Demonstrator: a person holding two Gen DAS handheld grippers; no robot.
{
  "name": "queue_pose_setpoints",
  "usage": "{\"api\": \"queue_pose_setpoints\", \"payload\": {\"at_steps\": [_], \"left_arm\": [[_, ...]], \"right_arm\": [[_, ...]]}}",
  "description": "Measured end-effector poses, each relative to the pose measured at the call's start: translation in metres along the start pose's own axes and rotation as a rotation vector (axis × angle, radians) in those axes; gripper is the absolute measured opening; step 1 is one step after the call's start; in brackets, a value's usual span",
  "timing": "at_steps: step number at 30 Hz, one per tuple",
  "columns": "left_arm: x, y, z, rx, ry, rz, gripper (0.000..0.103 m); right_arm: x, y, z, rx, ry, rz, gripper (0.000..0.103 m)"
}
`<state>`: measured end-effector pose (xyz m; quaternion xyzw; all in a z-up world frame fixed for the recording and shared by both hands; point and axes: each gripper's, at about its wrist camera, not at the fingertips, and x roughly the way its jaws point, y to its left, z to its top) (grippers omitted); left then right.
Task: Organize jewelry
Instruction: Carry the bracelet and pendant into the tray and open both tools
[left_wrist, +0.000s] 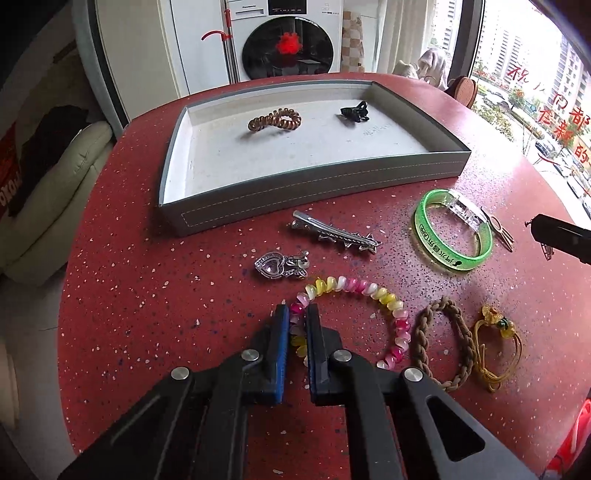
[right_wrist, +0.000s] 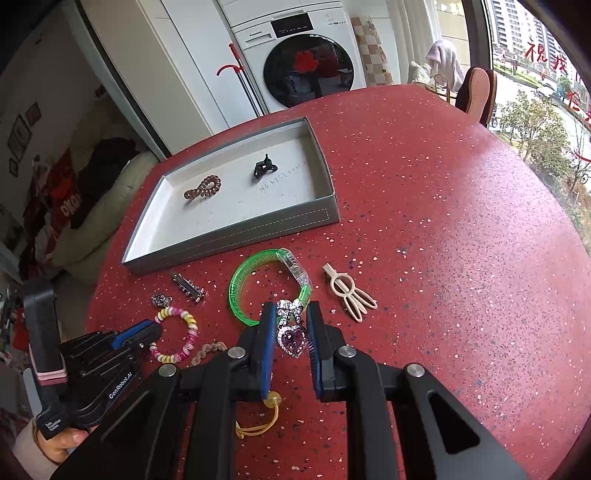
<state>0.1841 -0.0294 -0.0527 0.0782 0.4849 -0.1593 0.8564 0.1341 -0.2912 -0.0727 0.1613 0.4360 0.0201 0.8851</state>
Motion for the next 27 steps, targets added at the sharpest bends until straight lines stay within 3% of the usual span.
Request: {"api": "queue_pose_setpoints", "payload": {"at_steps": [3, 11, 22, 27], "left_arm": [[-0.008, 0.006, -0.002, -0.040, -0.017, -0.071, 0.027], [-0.040, 0.022, 0.017, -0.109, -0.092, -0.151, 0.027], [-0.044, 0.041, 0.094, -0.101, -0.207, -0.113, 0.027], [-0.018, 0.052, 0.122, -0.113, -0.176, -0.107, 0.027]], "right_arm": [[-0.002, 0.001, 0.001, -0.001, -0.007, 0.002, 0.018], [-0.003, 0.006, 0.016, -0.010, -0.019, 0.014, 0.018], [0.017, 0.037, 0.073, -0.095, -0.037, 0.049, 0.018], [0.035, 0.049, 0.100, -0.143, -0.031, 0.043, 0.018]]}}
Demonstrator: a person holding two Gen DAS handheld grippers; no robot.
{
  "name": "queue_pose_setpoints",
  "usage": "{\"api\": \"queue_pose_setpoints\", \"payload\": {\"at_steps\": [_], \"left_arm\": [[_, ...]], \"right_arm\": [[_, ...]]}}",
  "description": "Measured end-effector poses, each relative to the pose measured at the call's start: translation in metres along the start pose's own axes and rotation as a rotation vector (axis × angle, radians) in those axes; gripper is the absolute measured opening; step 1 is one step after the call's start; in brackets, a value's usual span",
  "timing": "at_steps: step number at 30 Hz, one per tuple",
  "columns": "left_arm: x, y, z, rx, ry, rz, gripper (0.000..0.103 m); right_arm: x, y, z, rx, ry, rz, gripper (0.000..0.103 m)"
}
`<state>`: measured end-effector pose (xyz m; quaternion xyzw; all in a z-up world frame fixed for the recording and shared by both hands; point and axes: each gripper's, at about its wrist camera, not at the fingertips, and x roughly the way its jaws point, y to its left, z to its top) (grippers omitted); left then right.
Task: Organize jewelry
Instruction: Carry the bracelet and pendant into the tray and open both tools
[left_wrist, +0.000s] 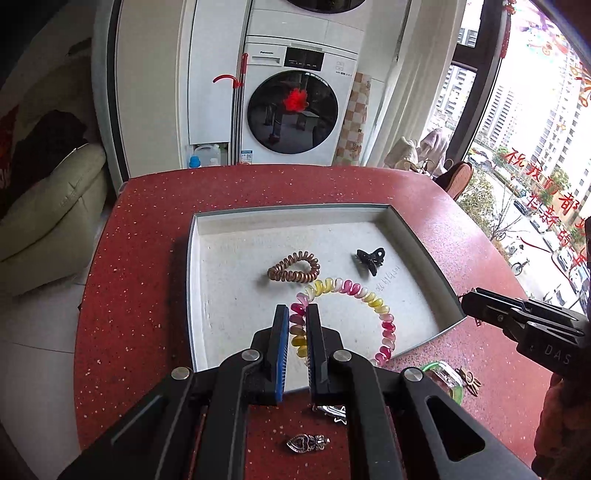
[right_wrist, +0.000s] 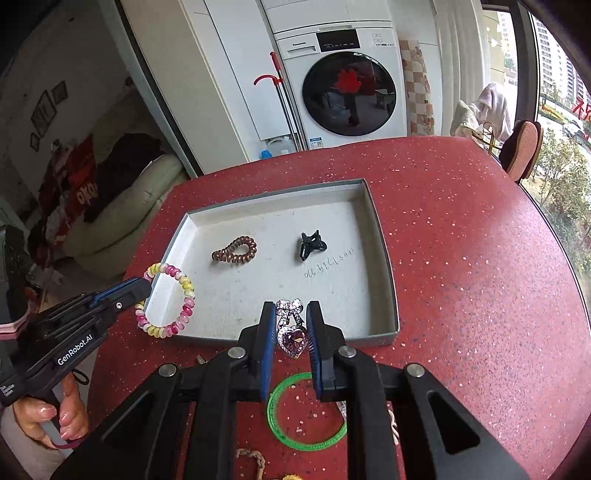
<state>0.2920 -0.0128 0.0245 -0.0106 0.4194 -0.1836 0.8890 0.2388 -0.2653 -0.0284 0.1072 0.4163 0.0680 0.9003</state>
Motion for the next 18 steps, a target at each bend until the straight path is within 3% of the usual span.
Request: {"api": "queue_pose_setpoints", "payload": {"at_steps": [5, 13, 18], "left_arm": [[0.038, 0.012, 0.007, -0.037, 0.084, 0.002, 0.027], [0.084, 0.016, 0.006, -0.017, 0.191, 0.050, 0.027], [0.098, 0.014, 0.012, -0.012, 0.186, 0.090, 0.027]], "right_arm": [[0.034, -0.001, 0.016, -0.018, 0.045, -0.016, 0.018], [0.092, -0.015, 0.020, 0.019, 0.146, -0.025, 0.018], [0.113, -0.019, 0.028, 0.022, 0.158, -0.052, 0.018]]}}
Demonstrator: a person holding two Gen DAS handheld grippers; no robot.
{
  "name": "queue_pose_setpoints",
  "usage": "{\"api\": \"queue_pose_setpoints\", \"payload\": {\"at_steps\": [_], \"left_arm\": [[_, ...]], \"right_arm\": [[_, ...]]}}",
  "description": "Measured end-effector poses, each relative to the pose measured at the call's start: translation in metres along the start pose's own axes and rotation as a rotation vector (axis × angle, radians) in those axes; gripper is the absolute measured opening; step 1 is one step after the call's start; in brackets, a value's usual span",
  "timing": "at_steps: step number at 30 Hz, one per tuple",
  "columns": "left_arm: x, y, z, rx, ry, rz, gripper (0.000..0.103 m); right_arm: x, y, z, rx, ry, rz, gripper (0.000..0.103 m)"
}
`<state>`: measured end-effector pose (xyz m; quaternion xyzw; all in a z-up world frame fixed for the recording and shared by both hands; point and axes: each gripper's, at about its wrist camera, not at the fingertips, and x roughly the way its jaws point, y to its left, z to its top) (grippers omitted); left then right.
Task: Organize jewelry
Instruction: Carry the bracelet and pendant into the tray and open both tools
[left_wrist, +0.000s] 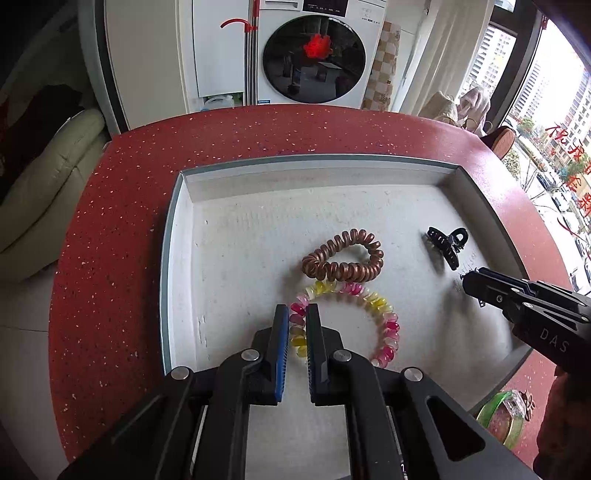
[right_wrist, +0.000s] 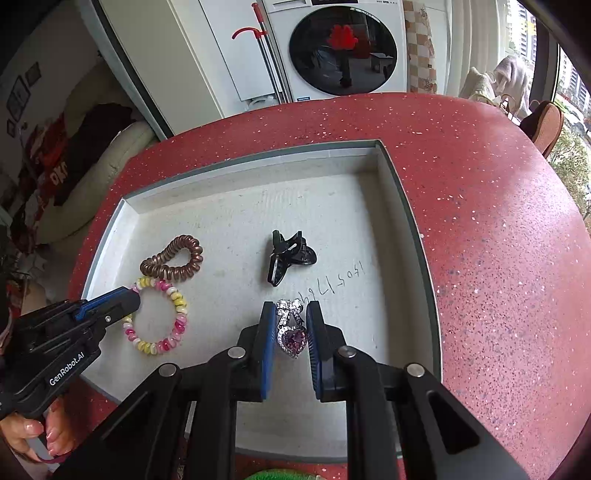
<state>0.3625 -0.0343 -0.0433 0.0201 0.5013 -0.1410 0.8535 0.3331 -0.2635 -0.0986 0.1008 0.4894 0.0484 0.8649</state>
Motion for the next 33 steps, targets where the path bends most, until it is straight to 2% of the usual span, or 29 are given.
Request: {"api": "queue_pose_setpoints", "payload": {"at_steps": [8, 13, 14, 17, 24, 33], "left_arm": [[0.010, -0.005, 0.002, 0.027, -0.036, 0.083, 0.027], [0.011, -0.014, 0.002, 0.067, -0.054, 0.129, 0.027], [0.011, -0.014, 0.001, 0.066, -0.053, 0.131, 0.027], [0.009, -0.010, 0.001, 0.041, -0.046, 0.115, 0.027], [0.002, 0.000, -0.004, 0.003, -0.057, 0.105, 0.027], [0.002, -0.008, -0.003, 0.034, -0.058, 0.099, 0.027]], "right_arm": [[0.014, -0.005, 0.017, 0.026, -0.012, -0.024, 0.018], [0.013, 0.006, 0.012, -0.024, -0.039, -0.059, 0.021], [0.013, 0.006, 0.013, -0.027, -0.038, -0.054, 0.026], [0.010, 0.007, 0.013, -0.016, -0.037, -0.040, 0.054], [-0.009, 0.003, 0.009, 0.015, -0.076, 0.007, 0.055], [-0.033, -0.002, -0.001, 0.068, -0.112, 0.053, 0.056]]}}
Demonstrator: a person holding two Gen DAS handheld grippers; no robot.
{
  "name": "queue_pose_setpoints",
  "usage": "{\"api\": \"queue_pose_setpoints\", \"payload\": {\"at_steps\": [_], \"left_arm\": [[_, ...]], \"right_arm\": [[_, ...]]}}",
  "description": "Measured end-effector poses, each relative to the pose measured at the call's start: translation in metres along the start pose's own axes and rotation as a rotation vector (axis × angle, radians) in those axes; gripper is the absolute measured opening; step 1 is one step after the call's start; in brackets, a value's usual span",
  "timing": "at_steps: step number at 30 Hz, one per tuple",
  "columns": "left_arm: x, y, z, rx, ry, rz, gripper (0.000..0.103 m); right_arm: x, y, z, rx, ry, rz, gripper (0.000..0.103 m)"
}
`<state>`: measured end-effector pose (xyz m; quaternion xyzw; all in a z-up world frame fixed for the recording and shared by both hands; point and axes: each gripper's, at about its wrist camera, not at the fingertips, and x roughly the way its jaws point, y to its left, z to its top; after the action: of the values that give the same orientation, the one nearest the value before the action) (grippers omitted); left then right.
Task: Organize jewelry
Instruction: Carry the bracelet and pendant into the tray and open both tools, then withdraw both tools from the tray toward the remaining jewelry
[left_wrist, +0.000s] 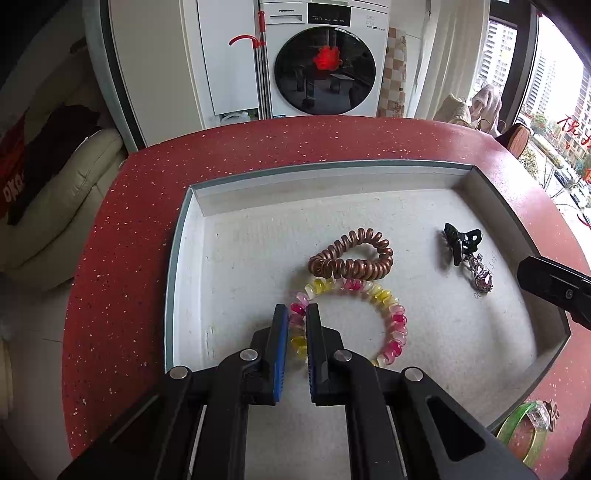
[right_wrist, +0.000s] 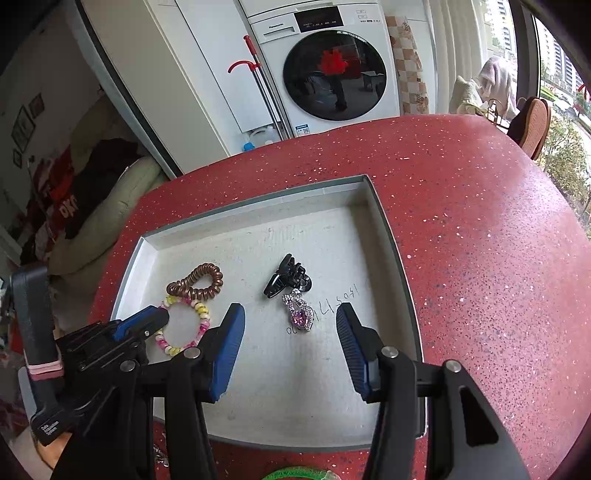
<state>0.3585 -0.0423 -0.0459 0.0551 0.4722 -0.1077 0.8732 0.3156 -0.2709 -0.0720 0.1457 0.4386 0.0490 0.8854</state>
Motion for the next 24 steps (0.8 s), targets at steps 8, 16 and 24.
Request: {"api": "queue_pose_setpoints", "payload": {"at_steps": [8, 16, 24], "left_arm": [[-0.010, -0.002, 0.004, -0.005, -0.028, -0.003, 0.103], [-0.034, -0.002, 0.008, -0.012, -0.115, 0.028, 0.103], [-0.068, 0.009, -0.009, -0.034, -0.133, -0.043, 0.103]], "right_arm": [[-0.010, 0.003, -0.005, 0.005, -0.013, 0.014, 0.056], [-0.018, 0.000, -0.008, 0.013, -0.024, 0.018, 0.056], [-0.042, -0.004, -0.014, 0.016, -0.089, 0.057, 0.091]]}}
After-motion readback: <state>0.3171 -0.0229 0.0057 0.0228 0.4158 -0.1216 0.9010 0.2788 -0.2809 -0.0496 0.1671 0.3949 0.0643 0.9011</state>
